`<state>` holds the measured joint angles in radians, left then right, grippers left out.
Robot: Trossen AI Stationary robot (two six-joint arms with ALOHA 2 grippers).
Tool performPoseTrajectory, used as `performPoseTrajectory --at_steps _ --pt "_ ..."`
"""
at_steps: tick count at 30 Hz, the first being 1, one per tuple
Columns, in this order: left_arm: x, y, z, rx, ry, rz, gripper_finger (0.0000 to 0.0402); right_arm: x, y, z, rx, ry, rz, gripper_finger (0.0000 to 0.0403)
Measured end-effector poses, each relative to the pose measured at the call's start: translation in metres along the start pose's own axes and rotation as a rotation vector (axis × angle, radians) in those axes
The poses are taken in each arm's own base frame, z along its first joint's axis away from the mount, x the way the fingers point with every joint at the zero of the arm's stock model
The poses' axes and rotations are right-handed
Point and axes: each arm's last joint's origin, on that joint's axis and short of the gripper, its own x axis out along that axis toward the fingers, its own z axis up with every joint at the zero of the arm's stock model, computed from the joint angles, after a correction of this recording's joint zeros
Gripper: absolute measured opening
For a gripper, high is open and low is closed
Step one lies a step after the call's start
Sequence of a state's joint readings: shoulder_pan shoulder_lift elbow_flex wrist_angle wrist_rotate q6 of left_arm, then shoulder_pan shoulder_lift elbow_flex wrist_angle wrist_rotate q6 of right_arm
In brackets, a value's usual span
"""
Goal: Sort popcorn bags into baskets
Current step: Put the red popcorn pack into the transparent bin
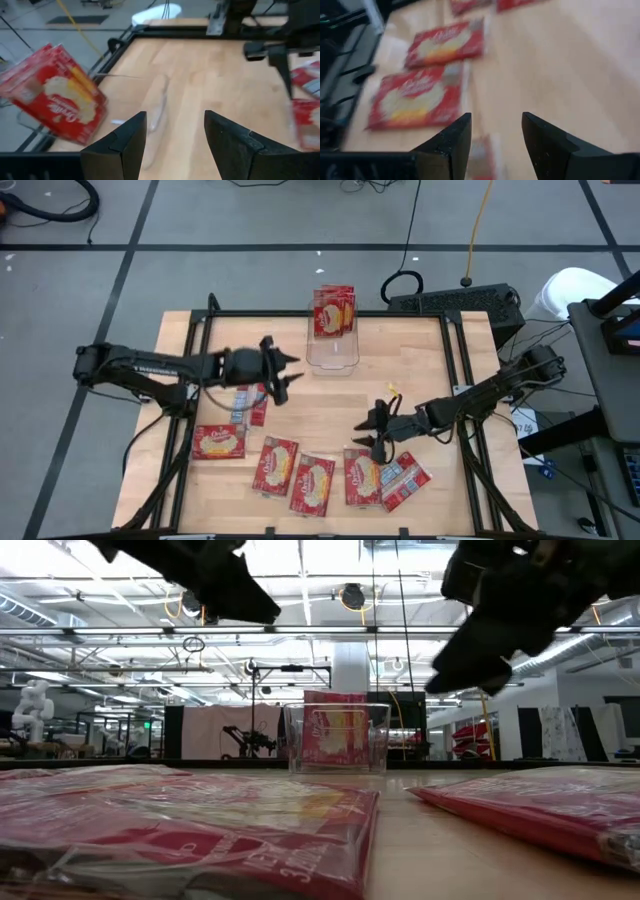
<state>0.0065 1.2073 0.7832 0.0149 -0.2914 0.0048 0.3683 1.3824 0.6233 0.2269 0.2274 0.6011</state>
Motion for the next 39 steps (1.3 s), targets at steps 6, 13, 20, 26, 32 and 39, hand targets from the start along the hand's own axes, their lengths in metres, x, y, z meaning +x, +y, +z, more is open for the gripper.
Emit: performPoseTrajectory --at_steps 6,13,20,26,32,39 --pt "-0.008 -0.034 -0.017 -0.071 -0.071 -0.054 0.0202 -0.015 0.003 -0.007 0.213 0.105 0.006 0.0169" --pt "-0.017 -0.059 -0.033 -0.134 -0.109 -0.118 0.0202 -0.022 0.005 -0.024 0.438 0.267 -0.049 0.0169" --pt "-0.021 -0.077 -0.042 -0.176 -0.1 -0.127 0.0202 -0.025 0.002 -0.036 0.553 0.352 -0.141 0.0169" --pt "-0.019 -0.087 -0.048 -0.177 -0.096 -0.118 0.0202 -0.023 0.003 -0.038 0.552 0.358 -0.146 0.0169" --pt "-0.016 -0.093 -0.049 -0.187 -0.116 -0.116 0.0202 -0.003 0.005 -0.047 0.556 0.355 -0.139 0.0178" --pt "-0.016 -0.093 -0.049 -0.18 -0.117 -0.114 0.0202 0.018 0.007 -0.057 0.581 0.364 -0.122 0.0231"
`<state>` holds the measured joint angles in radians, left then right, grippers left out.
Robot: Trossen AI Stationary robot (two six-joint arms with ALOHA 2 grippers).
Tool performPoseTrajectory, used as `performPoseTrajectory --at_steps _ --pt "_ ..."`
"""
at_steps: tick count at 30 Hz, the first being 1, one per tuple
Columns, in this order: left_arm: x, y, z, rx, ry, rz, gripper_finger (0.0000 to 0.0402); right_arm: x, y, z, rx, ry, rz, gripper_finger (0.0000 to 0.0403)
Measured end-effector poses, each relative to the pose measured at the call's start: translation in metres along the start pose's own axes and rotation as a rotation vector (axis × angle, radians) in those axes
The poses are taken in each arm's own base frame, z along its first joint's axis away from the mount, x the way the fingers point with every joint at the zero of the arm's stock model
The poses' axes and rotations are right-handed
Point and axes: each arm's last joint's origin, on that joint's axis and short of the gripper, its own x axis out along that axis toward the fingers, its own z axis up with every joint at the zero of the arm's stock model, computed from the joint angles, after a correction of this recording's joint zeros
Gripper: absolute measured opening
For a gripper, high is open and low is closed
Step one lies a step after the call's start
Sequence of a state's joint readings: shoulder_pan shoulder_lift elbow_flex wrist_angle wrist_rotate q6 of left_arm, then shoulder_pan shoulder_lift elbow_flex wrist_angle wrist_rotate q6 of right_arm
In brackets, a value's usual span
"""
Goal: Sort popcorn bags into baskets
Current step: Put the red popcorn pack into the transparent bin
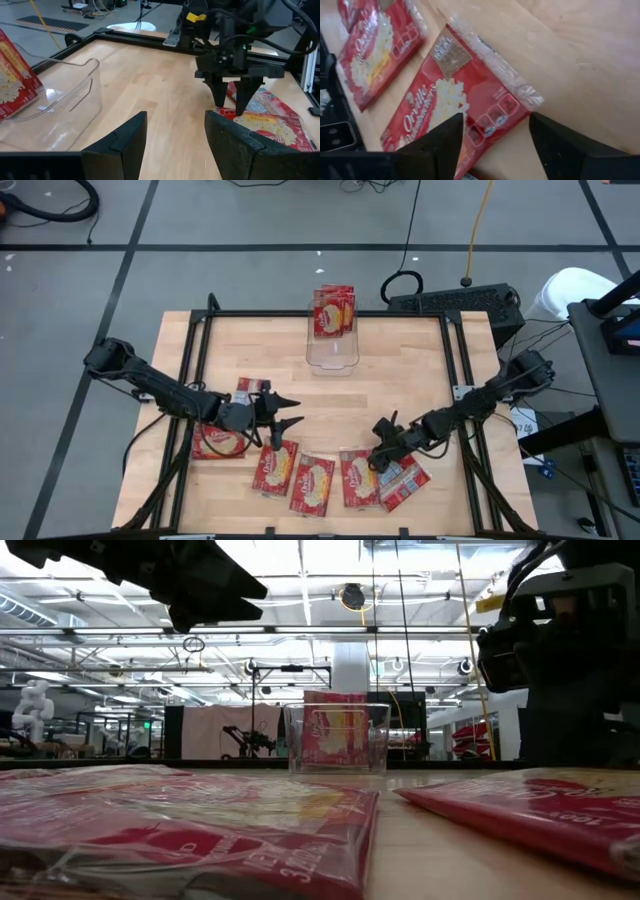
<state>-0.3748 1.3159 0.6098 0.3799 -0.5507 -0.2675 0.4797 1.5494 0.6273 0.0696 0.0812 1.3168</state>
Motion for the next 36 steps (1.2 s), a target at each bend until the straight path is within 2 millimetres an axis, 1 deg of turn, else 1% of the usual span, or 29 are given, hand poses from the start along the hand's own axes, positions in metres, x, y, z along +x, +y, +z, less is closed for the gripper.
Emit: performPoseTrajectory --at_steps 2,5,7,10,13,15,18,23,24,25,30,34,36 --pt "0.0 0.0 0.0 0.001 0.0 0.0 0.0202 0.0 0.0 -0.001 -0.001 0.002 0.002 0.0243" --pt "0.0 0.0 0.0 0.008 0.0 0.0 0.0202 -0.002 0.003 -0.001 -0.02 0.003 0.029 0.025" --pt "0.0 0.0 0.0 0.013 0.0 0.0 0.0202 -0.001 0.005 -0.001 -0.025 0.006 0.054 0.0248" --pt "0.0 0.0 0.001 0.021 -0.009 -0.002 0.0202 0.001 0.004 -0.002 -0.03 0.013 0.057 0.0234" --pt "0.0 -0.001 0.002 0.016 -0.02 -0.005 0.0202 0.004 0.004 -0.002 -0.069 0.012 0.056 0.0206" --pt "0.0 -0.001 0.002 0.018 -0.018 -0.004 0.0202 0.004 0.004 -0.002 -0.106 -0.008 0.058 0.018" --pt "0.0 -0.001 0.002 0.019 -0.016 -0.004 0.0202 0.005 0.004 -0.001 -0.164 -0.041 0.046 0.0128" --pt "0.0 -0.001 0.002 0.019 -0.016 -0.004 0.0202 0.005 0.005 0.002 -0.251 -0.117 0.034 0.0028" --pt "0.0 -0.001 0.002 0.019 -0.016 -0.004 0.0202 0.005 0.006 0.003 -0.269 -0.128 0.043 0.0015" --pt "0.0 -0.001 0.002 0.019 -0.016 -0.004 0.0202 0.005 0.007 0.004 -0.288 -0.141 0.057 0.0009" --pt "0.0 0.0 0.002 0.021 -0.013 -0.003 0.0202 0.003 0.017 0.016 -0.379 -0.238 0.148 0.0006" --pt "0.0 0.0 0.002 0.024 -0.013 -0.002 0.0202 -0.008 0.026 0.03 -0.468 -0.337 0.225 0.0002" --pt "0.0 0.0 0.002 0.043 -0.014 -0.003 0.0202 -0.017 0.03 0.037 -0.512 -0.385 0.245 0.0001"
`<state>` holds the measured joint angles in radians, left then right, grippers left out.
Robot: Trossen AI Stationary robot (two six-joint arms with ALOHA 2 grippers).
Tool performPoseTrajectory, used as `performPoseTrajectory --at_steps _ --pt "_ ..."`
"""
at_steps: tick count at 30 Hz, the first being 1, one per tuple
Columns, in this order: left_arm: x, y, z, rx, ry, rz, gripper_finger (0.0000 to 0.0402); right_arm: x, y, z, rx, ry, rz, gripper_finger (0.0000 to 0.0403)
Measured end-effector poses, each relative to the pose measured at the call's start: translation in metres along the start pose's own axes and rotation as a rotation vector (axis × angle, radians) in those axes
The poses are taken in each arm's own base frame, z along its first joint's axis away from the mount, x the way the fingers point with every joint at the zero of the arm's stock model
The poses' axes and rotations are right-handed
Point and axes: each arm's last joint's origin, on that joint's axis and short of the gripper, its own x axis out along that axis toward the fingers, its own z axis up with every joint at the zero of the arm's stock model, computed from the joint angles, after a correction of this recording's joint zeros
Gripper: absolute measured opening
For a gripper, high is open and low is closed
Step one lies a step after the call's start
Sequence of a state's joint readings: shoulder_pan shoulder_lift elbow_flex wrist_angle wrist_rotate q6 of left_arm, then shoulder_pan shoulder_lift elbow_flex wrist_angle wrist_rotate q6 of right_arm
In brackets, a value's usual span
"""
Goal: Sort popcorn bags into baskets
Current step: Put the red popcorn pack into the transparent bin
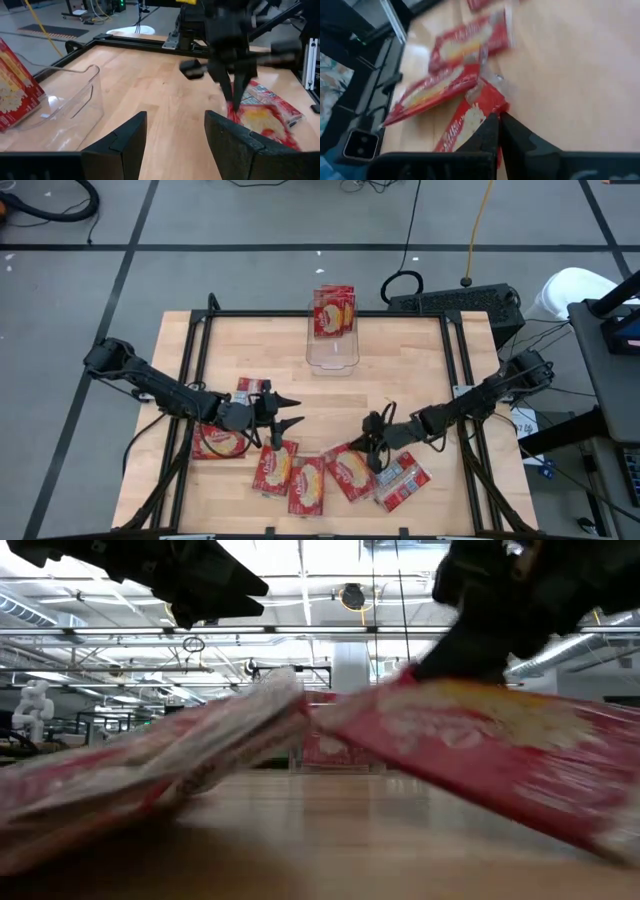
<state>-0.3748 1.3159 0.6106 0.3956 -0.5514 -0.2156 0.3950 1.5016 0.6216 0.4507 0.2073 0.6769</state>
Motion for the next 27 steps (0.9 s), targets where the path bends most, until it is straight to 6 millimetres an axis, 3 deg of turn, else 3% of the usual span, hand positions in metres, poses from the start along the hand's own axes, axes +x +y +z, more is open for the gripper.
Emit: performPoseTrajectory --at_steps 10,18,27 --pt "0.007 0.013 0.006 0.085 -0.031 0.057 0.0202 -0.051 -0.009 0.069 -0.285 -0.317 -0.01 0.0" --pt "0.016 0.033 0.013 0.115 -0.065 0.139 0.0202 -0.09 -0.035 0.11 -0.437 -0.537 -0.204 0.0" --pt "0.019 0.04 0.013 0.094 -0.052 0.144 0.0202 -0.115 -0.07 0.147 -0.513 -0.77 -0.332 0.0"
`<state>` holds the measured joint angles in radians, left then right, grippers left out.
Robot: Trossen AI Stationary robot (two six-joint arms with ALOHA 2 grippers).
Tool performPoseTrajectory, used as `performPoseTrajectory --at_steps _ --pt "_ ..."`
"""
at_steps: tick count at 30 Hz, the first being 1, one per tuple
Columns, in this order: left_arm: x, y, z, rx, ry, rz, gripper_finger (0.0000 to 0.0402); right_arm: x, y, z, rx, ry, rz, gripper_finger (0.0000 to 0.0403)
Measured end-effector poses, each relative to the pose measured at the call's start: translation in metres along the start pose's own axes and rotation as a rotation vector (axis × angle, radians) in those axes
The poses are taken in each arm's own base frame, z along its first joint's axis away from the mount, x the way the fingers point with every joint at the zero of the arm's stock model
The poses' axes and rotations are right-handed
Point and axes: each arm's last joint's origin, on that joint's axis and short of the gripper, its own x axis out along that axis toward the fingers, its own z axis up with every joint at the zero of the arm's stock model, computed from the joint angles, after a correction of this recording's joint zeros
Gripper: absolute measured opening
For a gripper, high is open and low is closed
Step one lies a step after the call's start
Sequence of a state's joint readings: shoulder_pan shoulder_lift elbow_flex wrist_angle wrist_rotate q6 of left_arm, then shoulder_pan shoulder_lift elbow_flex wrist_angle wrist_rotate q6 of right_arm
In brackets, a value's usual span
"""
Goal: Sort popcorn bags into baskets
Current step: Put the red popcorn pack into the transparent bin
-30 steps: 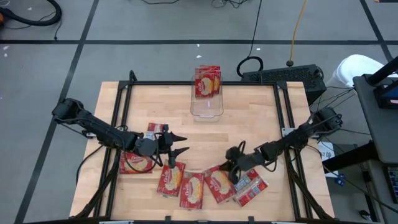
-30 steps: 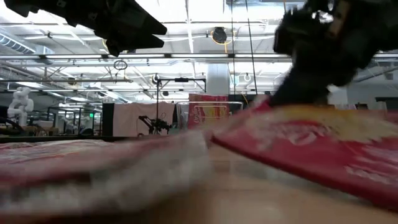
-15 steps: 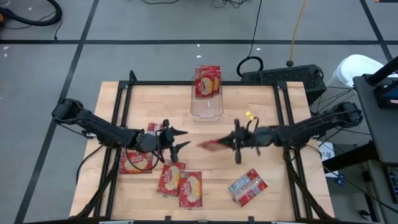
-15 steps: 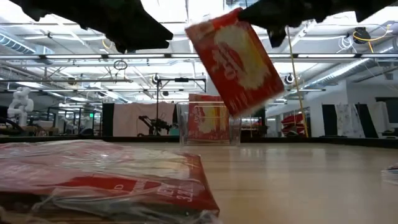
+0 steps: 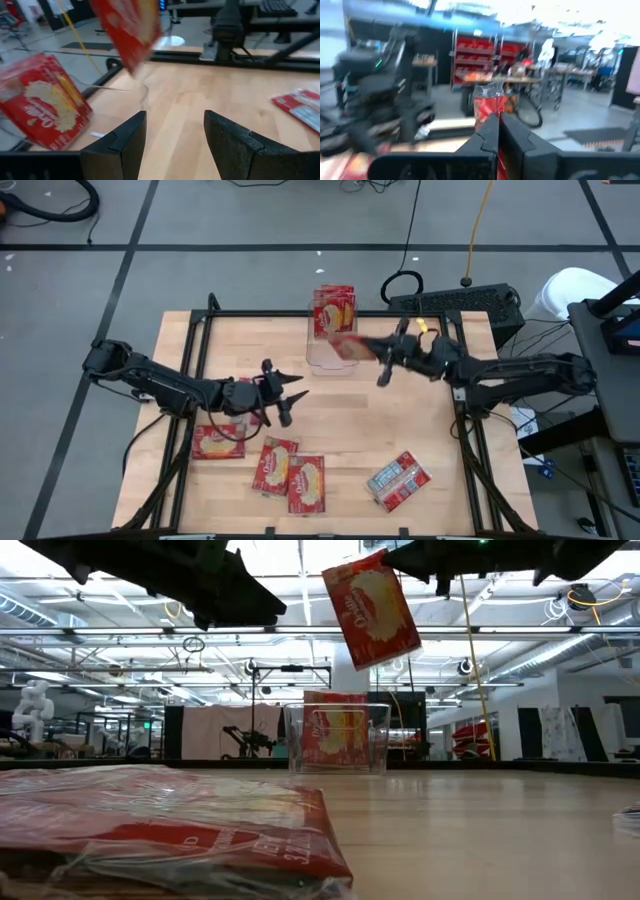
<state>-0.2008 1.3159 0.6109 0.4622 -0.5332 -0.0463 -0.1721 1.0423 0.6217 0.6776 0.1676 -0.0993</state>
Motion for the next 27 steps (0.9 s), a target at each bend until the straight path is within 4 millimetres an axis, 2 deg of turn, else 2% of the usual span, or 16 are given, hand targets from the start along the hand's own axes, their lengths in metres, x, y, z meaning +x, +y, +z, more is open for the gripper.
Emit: performPoseTrajectory --at_steps 5,12,18,27 --pt "0.0 -0.002 -0.002 0.012 0.023 -0.044 0.0202 0.007 -0.026 0.002 0.021 -0.097 -0.009 0.0" --pt "0.0 -0.002 -0.002 -0.002 0.018 -0.045 0.0202 0.018 -0.061 -0.007 0.069 -0.176 -0.01 0.0" --pt "0.0 0.0 -0.002 -0.005 0.018 -0.039 0.0202 0.036 -0.085 -0.023 0.117 -0.154 0.005 0.0" --pt "0.0 0.0 -0.002 -0.001 0.022 -0.039 0.0202 0.065 -0.104 -0.057 0.141 -0.095 -0.017 0.0"
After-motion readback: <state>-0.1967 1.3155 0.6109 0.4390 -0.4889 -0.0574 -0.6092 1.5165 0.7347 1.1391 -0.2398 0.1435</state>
